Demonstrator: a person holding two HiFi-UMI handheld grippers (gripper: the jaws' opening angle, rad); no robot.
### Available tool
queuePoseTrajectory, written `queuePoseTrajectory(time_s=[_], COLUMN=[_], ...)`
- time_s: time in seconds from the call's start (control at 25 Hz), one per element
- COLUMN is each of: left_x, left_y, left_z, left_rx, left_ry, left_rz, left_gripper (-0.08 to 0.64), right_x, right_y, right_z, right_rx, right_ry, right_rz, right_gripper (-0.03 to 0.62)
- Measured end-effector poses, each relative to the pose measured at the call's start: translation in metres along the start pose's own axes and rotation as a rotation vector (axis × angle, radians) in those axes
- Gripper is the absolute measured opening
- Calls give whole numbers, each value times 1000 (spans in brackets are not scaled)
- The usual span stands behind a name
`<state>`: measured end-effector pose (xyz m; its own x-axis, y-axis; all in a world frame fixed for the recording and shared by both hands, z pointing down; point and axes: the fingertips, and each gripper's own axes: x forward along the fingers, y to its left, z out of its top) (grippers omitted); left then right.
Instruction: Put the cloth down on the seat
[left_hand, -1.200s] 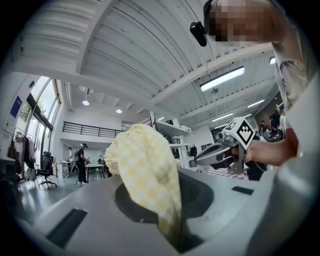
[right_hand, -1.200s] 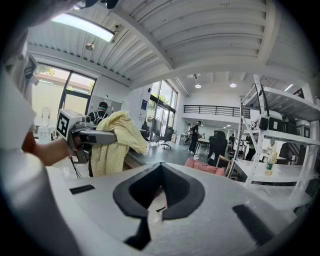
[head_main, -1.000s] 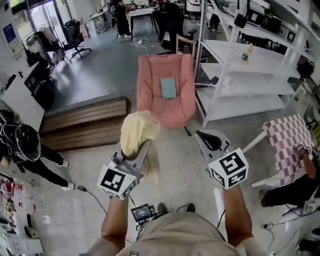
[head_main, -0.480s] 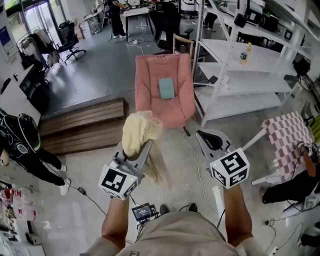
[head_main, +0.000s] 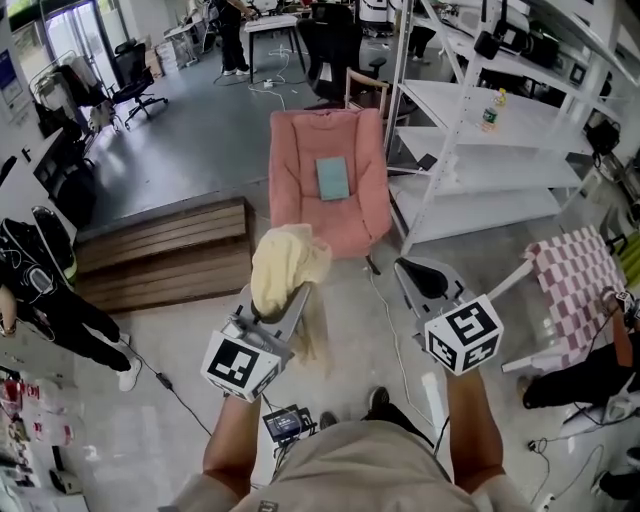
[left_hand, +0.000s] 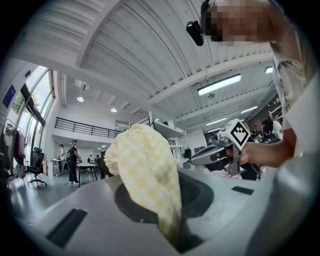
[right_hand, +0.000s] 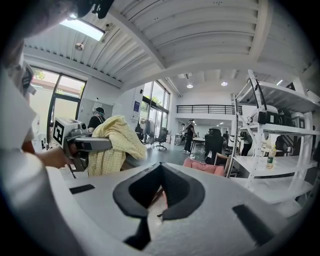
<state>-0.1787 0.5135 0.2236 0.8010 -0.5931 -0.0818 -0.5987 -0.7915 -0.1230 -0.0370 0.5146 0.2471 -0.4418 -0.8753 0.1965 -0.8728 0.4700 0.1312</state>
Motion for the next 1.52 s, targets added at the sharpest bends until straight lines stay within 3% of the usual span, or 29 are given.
queuePoseTrajectory(time_s=[0.36,0.96,1.52], left_x=[37,186,275], left_y=[28,90,121], left_z=[-17,-47,-58], left_rx=[11,7,27], left_ry=[37,95,140], left_rz=[60,226,296], left_gripper=[49,49,49], right_x=[42,155,214], right_y=[-47,-193,-278], right_z=[-7,-11,-22], right_rx=[24,9,37], right_ry=[-16,-37,-44], right_rz=[51,218,297], right_gripper=[-8,-8,-8])
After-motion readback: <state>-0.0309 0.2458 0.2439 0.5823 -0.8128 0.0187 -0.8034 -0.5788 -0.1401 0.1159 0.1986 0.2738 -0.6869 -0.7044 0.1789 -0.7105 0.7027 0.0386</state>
